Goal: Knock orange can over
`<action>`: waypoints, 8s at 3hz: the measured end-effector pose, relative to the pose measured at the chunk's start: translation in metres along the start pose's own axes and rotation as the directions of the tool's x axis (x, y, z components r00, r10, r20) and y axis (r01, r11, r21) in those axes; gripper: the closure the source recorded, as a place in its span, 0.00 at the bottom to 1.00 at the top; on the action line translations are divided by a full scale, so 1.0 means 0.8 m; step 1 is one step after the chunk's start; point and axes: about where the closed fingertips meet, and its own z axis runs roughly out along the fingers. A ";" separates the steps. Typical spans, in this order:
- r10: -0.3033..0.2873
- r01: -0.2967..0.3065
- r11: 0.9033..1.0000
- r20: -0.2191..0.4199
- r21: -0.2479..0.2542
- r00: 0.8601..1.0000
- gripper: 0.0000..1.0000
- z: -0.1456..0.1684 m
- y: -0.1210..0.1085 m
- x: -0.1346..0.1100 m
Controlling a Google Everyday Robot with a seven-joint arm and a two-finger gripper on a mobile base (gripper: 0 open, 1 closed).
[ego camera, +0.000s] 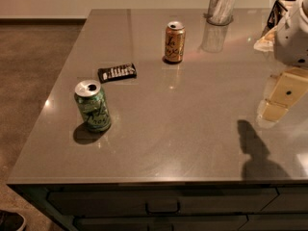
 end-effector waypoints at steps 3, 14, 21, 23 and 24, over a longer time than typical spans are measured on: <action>0.146 -0.149 0.989 0.108 0.018 0.983 0.00 0.032 -0.056 -0.032; 0.403 -0.456 0.890 0.440 0.016 0.802 0.95 0.156 -0.293 -0.193; 0.069 -0.083 0.995 -0.211 -0.058 0.975 0.59 0.130 -0.100 -0.085; 0.012 -0.039 0.994 -0.246 -0.103 0.969 0.12 0.154 -0.092 -0.090; -0.004 -0.028 0.991 -0.235 -0.130 0.972 0.00 0.164 -0.089 -0.093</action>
Offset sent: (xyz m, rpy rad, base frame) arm 0.0479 0.0042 -0.0048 0.1249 -0.0387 -0.1338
